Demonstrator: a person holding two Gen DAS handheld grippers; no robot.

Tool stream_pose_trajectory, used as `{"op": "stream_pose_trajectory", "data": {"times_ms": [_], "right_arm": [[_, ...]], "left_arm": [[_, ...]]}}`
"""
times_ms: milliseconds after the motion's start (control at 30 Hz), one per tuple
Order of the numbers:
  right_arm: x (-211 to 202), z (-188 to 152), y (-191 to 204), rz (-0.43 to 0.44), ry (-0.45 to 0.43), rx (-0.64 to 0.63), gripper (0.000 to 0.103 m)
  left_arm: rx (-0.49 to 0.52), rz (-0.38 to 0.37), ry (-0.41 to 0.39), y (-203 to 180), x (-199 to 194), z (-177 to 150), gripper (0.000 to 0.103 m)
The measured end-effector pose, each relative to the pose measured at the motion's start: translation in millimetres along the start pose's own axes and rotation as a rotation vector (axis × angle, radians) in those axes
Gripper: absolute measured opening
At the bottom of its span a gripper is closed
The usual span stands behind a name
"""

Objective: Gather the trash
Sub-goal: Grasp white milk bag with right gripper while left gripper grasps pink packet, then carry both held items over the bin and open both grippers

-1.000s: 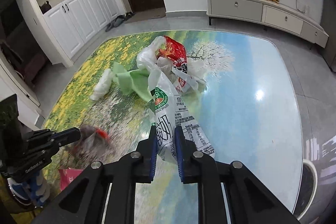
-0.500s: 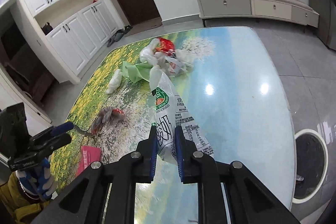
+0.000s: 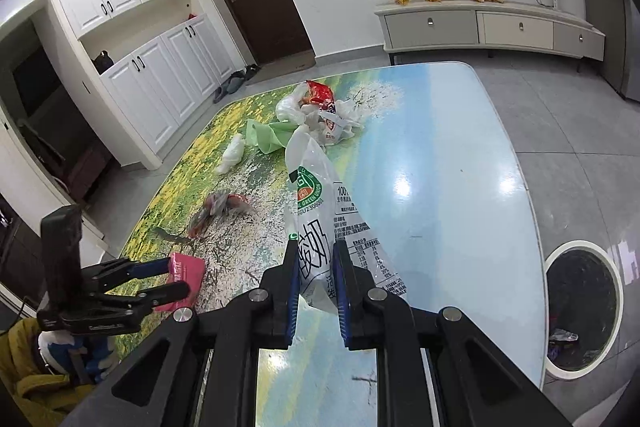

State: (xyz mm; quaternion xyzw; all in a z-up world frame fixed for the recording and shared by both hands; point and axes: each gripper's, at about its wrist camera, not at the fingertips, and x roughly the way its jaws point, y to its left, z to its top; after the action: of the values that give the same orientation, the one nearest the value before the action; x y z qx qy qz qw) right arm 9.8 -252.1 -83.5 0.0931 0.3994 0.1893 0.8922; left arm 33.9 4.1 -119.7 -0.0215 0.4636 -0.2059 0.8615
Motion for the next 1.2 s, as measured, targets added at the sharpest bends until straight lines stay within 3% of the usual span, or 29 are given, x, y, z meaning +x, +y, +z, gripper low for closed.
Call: {"op": "stream_pose_trajectory", "data": {"times_ms": [133,233,600,900,1033,1200], "right_arm": [[-5,-4,-10,0.011,-0.014,0.020,0.015],[-4,-8,-21,0.022,-0.016,0.048,0.015],[-8,-18,-43,0.039,-0.027,0.093,0.015],[-20,-16,-63,0.030,-0.058,0.128,0.015],[-37,-13,-83,-0.007,-0.096,0.162,0.015],[-67,-13,-130,-0.093,-0.147,0.237,0.015]], "left_arm": [[0.001,-0.014,-0.007,-1,1,4,0.039],[0.002,-0.035,-0.003,-3,2,5,0.034],[0.038,-0.054,-0.021,-11,0,16,0.027],[0.045,-0.113,-0.053,-22,-3,55,0.026],[0.096,-0.183,-0.054,-57,9,90,0.026],[0.230,-0.298,-0.035,-144,39,138,0.025]]}}
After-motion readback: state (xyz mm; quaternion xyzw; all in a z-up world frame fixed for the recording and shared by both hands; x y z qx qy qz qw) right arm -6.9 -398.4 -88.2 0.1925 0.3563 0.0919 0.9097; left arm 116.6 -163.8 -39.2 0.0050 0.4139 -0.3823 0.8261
